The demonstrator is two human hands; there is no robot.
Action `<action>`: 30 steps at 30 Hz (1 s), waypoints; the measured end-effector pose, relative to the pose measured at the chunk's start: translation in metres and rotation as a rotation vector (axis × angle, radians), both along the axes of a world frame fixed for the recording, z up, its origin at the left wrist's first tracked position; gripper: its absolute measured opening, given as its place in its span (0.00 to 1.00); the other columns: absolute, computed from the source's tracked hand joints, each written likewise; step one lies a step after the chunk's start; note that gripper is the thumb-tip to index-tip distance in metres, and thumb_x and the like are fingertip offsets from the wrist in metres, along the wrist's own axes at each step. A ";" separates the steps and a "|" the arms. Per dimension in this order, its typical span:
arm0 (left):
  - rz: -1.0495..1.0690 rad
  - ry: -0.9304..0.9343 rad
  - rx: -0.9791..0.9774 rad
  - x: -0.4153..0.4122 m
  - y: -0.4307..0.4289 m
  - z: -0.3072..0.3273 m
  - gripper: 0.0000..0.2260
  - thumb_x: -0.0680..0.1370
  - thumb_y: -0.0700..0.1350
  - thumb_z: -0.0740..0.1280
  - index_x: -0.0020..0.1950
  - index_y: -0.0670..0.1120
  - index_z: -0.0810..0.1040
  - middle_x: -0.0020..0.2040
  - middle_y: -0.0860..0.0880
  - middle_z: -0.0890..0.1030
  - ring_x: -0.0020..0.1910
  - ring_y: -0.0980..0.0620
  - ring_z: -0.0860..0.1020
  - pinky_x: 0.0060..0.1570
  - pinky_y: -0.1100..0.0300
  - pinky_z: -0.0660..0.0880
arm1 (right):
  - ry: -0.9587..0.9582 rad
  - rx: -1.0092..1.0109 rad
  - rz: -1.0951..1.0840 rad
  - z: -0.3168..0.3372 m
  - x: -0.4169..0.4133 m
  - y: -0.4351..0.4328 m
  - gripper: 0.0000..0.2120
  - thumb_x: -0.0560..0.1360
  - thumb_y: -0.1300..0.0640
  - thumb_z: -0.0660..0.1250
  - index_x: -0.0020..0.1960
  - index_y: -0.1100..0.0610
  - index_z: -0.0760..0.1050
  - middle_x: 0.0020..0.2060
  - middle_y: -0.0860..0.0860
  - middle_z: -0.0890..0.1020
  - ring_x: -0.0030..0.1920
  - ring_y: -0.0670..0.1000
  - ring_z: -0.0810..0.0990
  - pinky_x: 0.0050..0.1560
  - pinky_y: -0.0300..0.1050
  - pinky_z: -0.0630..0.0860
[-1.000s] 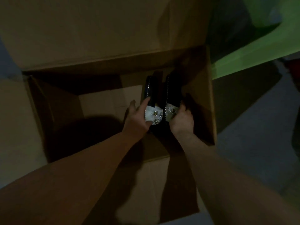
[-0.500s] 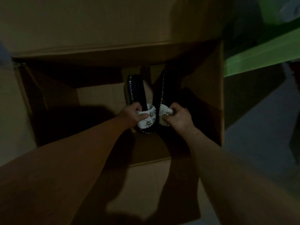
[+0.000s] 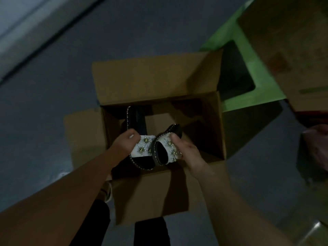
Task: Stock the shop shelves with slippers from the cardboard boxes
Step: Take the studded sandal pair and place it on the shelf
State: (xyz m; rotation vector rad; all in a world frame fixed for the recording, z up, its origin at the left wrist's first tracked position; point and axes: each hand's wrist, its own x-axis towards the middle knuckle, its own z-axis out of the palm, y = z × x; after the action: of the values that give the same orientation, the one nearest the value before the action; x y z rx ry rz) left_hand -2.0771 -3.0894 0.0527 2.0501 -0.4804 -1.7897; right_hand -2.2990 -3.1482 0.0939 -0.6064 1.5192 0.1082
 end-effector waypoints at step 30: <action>0.781 0.205 -0.523 0.049 0.072 0.501 0.38 0.66 0.44 0.79 0.68 0.56 0.60 0.55 0.43 0.80 0.51 0.41 0.83 0.50 0.45 0.80 | -0.241 -0.499 0.360 0.491 0.077 -0.018 0.24 0.62 0.56 0.83 0.53 0.49 0.76 0.52 0.53 0.85 0.50 0.55 0.84 0.43 0.51 0.82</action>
State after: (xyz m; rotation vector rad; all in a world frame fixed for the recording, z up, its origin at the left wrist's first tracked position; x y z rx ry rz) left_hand -2.0283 -3.0174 0.5535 1.3880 -0.0440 -1.2082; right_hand -2.2221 -3.1665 0.5854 -1.2453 1.1901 -0.0715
